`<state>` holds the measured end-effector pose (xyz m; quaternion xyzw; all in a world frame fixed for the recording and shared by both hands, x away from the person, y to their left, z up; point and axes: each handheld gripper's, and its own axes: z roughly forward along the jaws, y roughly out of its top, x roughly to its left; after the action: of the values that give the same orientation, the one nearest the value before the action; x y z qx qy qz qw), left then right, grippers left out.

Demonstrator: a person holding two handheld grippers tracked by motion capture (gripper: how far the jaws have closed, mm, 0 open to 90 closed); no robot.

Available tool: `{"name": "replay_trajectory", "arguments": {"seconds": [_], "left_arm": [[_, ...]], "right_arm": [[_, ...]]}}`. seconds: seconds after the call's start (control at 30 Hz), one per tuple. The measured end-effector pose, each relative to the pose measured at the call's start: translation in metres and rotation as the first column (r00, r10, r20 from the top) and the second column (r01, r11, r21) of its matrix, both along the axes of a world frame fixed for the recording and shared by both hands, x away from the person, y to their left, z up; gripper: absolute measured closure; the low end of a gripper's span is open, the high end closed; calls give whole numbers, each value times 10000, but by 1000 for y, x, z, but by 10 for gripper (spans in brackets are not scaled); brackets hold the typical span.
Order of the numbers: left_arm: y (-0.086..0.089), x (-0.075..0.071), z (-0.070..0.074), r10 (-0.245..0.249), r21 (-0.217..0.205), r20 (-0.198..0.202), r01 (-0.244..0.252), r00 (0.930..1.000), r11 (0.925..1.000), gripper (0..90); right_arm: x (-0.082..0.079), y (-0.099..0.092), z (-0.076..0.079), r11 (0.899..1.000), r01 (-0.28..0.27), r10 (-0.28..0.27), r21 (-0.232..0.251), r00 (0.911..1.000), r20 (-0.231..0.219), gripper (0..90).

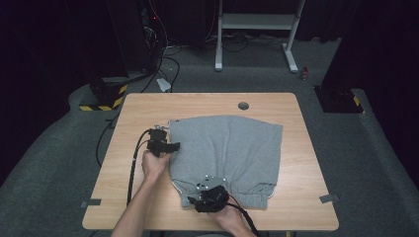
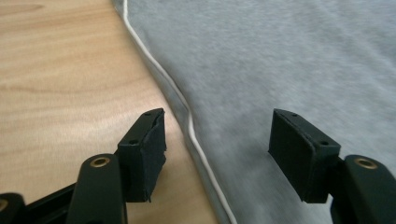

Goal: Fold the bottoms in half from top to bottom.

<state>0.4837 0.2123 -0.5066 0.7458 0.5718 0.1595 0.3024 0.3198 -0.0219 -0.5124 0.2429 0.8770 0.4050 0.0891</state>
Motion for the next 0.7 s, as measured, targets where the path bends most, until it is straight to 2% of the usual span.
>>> {"name": "replay_trajectory", "arguments": {"seconds": [0.07,0.1,0.17,0.2,0.27,0.3,0.33,0.37,0.4,0.47,0.5,0.6,0.63,0.7], "left_arm": [[-3,7,-2,56,-20,-184,-57,9998,10000,359],[-4,10,-2,59,65,-114,-58,9999,10000,358],[-5,14,-4,189,-128,78,-188,9998,9997,361],[-4,14,-4,227,-94,155,-226,9996,9997,361],[-6,18,-4,126,335,231,-133,9997,9994,364],[-6,18,-4,126,335,231,-133,9997,9994,380],[-9,18,-5,65,595,276,-81,9996,9982,380],[-12,17,-6,-56,978,455,11,9989,9952,441],[-14,15,-6,-219,897,610,163,9979,9958,479],[-14,15,-6,-232,865,649,176,9976,9961,532],[-15,15,-7,-279,854,695,219,9972,9961,532],[-17,16,-6,-284,813,727,225,9969,9964,610],[-18,17,-6,-401,870,735,337,9965,9956,658],[-19,17,-5,-556,885,655,497,9963,9948,690]], "right_arm": [[0,4,0,9999,-76,76,-84,10000,48,408],[0,6,0,9999,-136,136,-94,9999,50,410],[0,10,-1,9996,-264,264,-89,9996,-73,404],[-1,14,-2,9995,-286,285,-132,9996,-58,401],[-1,20,-4,9988,-426,422,-260,9990,-137,393],[-1,20,-4,9988,-426,422,-260,9990,-137,393],[-1,24,-5,9982,-475,465,-364,9986,-267,386],[0,28,-8,9970,-559,545,-540,9981,-270,380],[0,29,-8,9970,-552,539,-543,9982,-245,382],[0,29,-8,9972,-501,485,-558,9983,-310,383],[0,28,-9,9975,-463,444,-538,9984,-349,385],[-2,29,-7,9958,-450,428,-796,9987,-291,386],[-3,29,-6,9950,-489,461,-867,9984,-340,384],[-3,30,-6,9944,-501,472,-926,9984,-327,376]]}}
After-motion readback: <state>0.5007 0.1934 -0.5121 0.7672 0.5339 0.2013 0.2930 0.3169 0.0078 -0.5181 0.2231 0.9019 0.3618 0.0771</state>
